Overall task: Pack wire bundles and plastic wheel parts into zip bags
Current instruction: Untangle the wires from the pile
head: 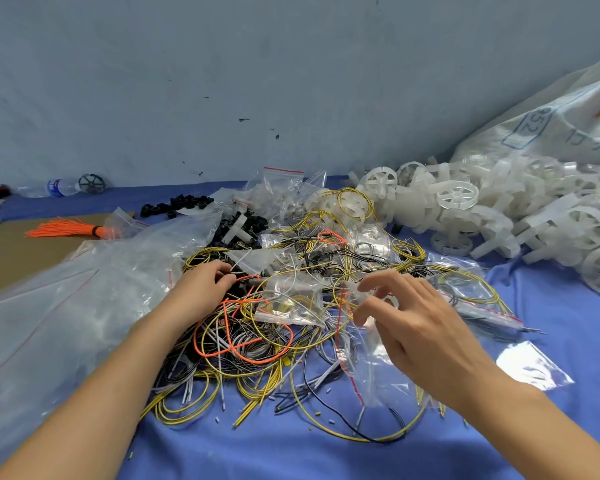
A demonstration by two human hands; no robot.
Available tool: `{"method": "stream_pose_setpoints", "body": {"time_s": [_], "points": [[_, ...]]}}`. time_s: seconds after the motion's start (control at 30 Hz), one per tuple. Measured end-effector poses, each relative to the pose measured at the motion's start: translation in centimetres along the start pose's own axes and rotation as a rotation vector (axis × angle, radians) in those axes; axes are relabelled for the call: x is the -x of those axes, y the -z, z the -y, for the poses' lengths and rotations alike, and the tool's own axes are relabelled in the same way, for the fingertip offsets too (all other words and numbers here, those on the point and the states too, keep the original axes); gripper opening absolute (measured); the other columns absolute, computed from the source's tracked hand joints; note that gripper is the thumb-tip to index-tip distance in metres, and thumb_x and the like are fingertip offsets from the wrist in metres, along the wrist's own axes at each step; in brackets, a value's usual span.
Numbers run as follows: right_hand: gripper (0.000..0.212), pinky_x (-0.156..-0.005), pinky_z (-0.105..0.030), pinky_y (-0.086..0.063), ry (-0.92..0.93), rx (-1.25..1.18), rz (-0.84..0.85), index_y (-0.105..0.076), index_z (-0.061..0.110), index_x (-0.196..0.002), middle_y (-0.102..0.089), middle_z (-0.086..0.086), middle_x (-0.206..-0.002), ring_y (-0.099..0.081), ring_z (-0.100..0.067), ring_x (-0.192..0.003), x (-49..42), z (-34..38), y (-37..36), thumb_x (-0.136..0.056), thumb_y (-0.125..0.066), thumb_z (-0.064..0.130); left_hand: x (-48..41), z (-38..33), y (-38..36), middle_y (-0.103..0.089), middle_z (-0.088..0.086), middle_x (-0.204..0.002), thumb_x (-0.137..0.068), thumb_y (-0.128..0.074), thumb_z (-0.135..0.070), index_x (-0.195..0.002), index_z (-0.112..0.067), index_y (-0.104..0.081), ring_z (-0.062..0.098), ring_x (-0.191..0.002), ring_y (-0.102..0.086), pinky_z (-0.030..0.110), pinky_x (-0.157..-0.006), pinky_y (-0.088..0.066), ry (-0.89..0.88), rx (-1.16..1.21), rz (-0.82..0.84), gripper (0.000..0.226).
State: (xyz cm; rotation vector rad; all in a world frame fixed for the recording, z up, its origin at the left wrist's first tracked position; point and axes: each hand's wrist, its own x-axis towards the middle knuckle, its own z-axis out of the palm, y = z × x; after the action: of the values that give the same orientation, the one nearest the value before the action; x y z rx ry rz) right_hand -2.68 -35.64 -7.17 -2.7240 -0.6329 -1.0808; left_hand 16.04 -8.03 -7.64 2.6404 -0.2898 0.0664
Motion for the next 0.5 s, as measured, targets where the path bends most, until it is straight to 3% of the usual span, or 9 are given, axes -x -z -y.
{"method": "stream_pose_setpoints", "body": {"time_s": [0.17,0.37,0.5], "points": [[0.023,-0.080,-0.032,-0.046,0.006,-0.005,0.011,-0.052,0.026,-0.095,-0.053,0.000,-0.118,-0.058,-0.020,-0.088,-0.2,-0.2,-0.4,-0.088,-0.046,0.005,-0.9,0.6,-0.2,-0.063,0.006,-0.124,-0.097,-0.057,-0.026,-0.127,-0.012,-0.060,0.023,-0.112,-0.058,0.031,-0.092,-0.043,0.031,-0.023,0.021,0.033],[0.018,-0.078,-0.033,-0.044,-0.017,-0.021,0.001,-0.054,0.023,-0.094,-0.053,-0.001,-0.116,-0.058,-0.021,-0.087,-0.4,-0.1,-0.7,-0.090,-0.042,0.010,-0.6,1.1,-0.7,-0.056,-0.008,-0.089,-0.093,-0.062,-0.037,-0.104,-0.019,-0.059,0.017,-0.090,-0.056,0.031,-0.077,-0.044,0.038,-0.001,-0.018,0.021],[0.018,-0.078,-0.033,-0.042,-0.039,-0.023,-0.008,-0.056,0.022,-0.093,-0.053,0.000,-0.116,-0.057,-0.021,-0.087,-0.6,0.1,-0.7,-0.088,-0.043,0.010,-0.3,1.3,-0.6,-0.057,-0.009,-0.089,-0.092,-0.062,-0.038,-0.098,-0.023,-0.057,0.015,-0.089,-0.056,0.031,-0.076,-0.043,0.026,0.057,-0.035,0.018]]}}
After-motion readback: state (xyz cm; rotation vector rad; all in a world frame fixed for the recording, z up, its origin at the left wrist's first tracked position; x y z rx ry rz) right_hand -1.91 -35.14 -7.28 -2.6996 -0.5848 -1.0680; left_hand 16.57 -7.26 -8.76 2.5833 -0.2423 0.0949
